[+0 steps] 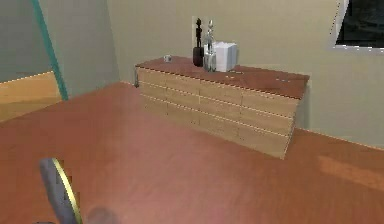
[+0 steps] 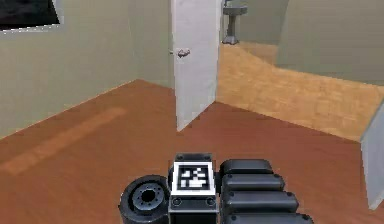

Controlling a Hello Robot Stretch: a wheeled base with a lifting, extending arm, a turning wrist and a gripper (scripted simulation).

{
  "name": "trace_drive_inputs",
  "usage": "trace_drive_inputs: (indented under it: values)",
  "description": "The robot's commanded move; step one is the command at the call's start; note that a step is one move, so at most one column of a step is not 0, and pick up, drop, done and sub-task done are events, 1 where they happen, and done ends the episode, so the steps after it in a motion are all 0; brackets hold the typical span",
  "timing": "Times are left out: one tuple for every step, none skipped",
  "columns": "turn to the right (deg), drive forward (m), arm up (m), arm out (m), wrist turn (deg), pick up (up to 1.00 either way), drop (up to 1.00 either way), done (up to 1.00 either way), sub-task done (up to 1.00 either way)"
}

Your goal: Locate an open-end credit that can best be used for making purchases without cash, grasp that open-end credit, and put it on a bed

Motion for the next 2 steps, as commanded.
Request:
trace_drive_inputs:
  values:
    - [0.0,0.85,0.00,0.00,0.0,0.00,0.00,0.00,0.00]
    - [-45.0,0.00,0.00,0.00,0.0,0.00,0.00,0.00,0.00]
